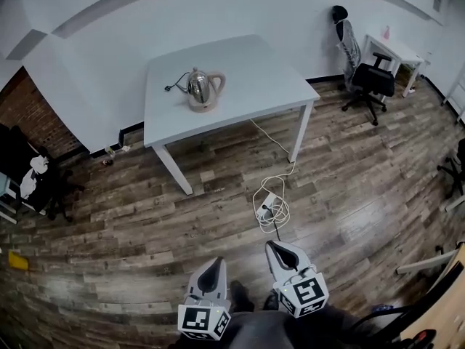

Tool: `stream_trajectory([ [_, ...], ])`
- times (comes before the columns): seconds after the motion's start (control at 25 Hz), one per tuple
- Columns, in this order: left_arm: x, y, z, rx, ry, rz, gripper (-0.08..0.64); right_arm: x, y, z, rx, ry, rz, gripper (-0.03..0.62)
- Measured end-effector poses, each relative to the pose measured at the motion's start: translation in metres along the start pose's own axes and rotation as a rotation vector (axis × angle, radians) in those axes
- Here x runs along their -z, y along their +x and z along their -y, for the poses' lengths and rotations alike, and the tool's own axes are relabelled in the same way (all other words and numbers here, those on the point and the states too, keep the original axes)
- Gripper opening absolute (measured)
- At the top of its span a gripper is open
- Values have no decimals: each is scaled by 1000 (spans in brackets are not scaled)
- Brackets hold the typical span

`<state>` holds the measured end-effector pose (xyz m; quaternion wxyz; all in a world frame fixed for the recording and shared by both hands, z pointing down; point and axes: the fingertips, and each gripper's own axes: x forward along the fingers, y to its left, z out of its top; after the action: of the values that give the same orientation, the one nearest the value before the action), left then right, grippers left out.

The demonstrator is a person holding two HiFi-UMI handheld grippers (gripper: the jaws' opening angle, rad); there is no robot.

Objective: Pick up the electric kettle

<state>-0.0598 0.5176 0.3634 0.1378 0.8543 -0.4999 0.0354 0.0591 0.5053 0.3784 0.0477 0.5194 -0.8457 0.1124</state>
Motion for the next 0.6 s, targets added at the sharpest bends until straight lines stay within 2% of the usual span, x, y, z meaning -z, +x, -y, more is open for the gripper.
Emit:
stream_trajectory([
  [0.32,-3,12,-32,21,-37,8,-2,-11,34,-9,13,-25,-11,2],
  [0.6,-4,6,-71,5,-58,15,-2,-16,60,-36,6,-24,-10,2],
])
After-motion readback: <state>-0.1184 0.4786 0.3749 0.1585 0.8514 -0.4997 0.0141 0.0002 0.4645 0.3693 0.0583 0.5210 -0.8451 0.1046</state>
